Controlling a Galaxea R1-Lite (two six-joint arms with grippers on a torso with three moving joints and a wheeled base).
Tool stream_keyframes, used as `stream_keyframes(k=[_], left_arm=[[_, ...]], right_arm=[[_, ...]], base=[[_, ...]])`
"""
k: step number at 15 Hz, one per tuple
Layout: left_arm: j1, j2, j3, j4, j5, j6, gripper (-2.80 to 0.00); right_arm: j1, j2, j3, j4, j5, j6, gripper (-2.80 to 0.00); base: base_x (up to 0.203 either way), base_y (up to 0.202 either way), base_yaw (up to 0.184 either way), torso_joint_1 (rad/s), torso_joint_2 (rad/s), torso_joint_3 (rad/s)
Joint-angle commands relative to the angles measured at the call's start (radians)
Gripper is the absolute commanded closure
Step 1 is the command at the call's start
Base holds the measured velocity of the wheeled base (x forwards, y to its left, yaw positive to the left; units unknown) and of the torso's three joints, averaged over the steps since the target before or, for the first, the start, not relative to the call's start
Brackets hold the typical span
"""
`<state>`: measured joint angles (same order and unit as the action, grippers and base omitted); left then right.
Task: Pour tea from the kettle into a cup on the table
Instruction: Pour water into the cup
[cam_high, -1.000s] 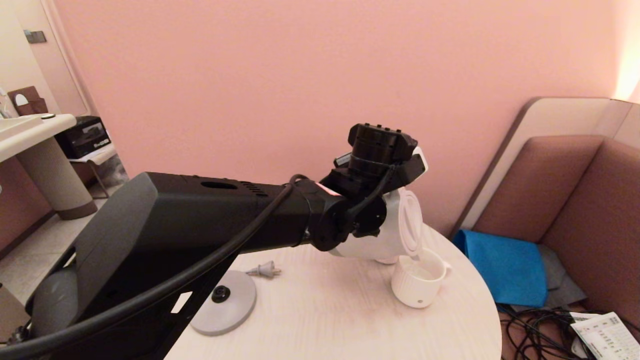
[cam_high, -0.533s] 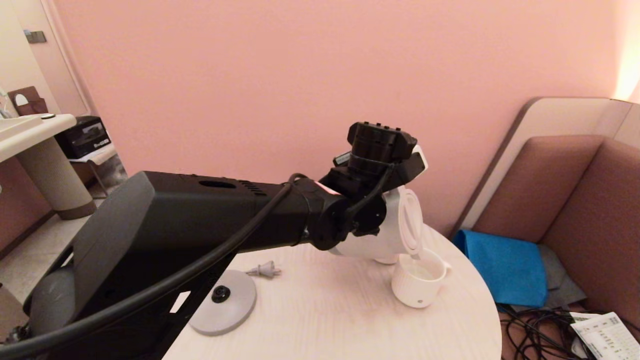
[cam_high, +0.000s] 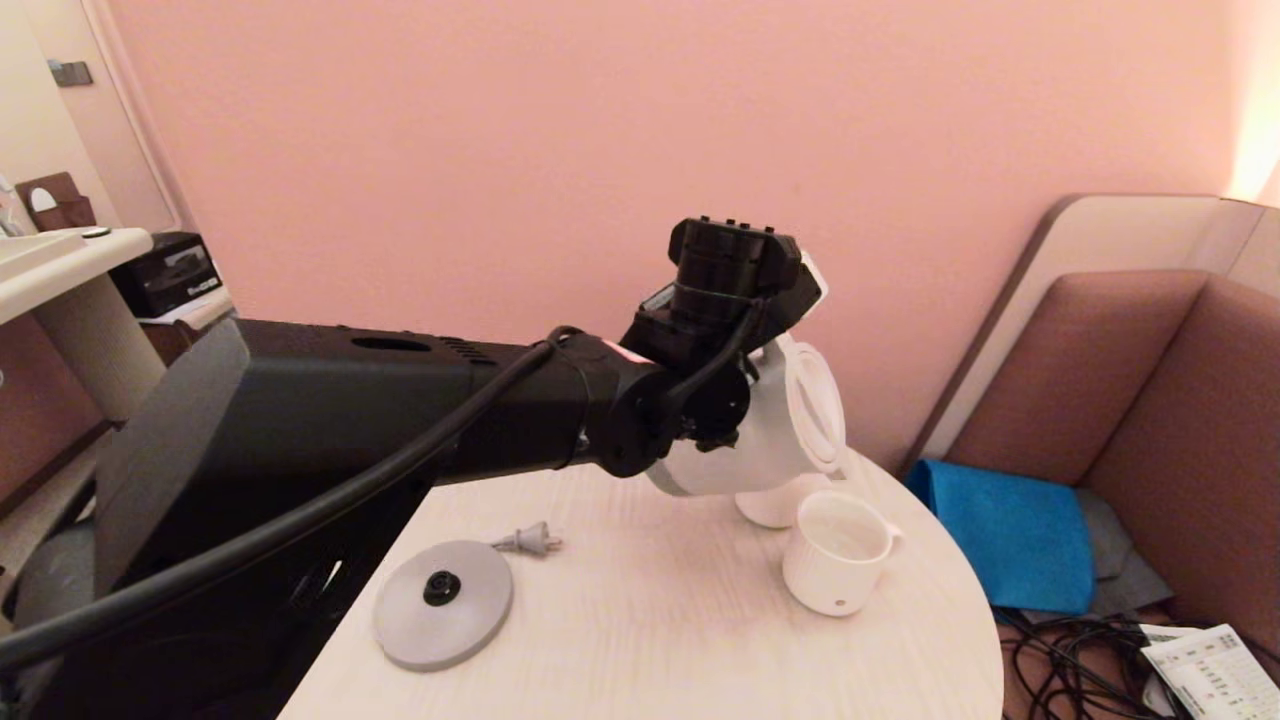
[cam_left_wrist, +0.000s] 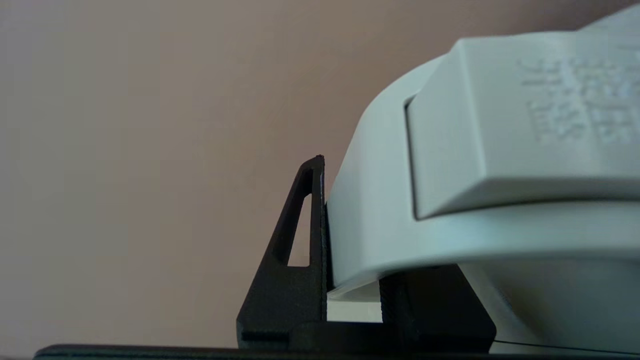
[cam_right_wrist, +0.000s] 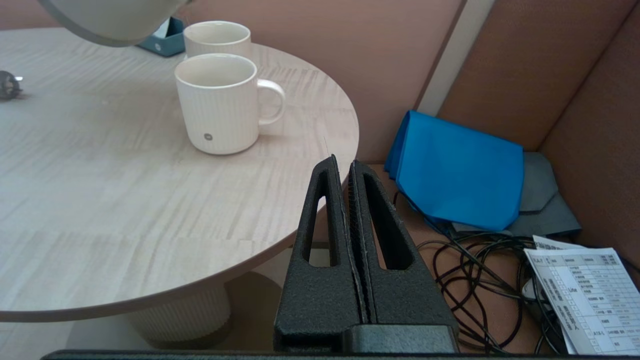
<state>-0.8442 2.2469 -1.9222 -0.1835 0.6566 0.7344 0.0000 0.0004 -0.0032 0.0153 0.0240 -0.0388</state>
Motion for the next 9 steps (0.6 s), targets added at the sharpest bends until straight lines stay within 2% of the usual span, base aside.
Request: stream_keyframes(k=[1,3,7,9], left_arm=[[0.002,-0.005,0.009,0.002,0.003,-0.053,0.0],[0.003,-0.026,0.051,0.034,0.001,-0.122,0.0],[0.004,-0.038,0.074,0.083,-0.004,-0.391,0.0],[0.038,-0.067,0.097,0.101,-0.011,-0.484,0.0]], right_arm=[[0.0,0.0,0.0,0.0,0.001,-0.001,0.0],[0.0,0.0,0.0,0.0,0.001,-0.001,0.0],[0.0,0.0,0.0,0.0,0.001,-0.001,0.0],[0.0,0.0,0.0,0.0,0.001,-0.001,0.0]], base=[[0.0,0.0,0.0,0.0,0.0,0.0],[0.0,0.0,0.0,0.0,0.0,0.0],[0.0,0.0,0.0,0.0,0.0,0.0],[0.0,0.0,0.0,0.0,0.0,0.0]])
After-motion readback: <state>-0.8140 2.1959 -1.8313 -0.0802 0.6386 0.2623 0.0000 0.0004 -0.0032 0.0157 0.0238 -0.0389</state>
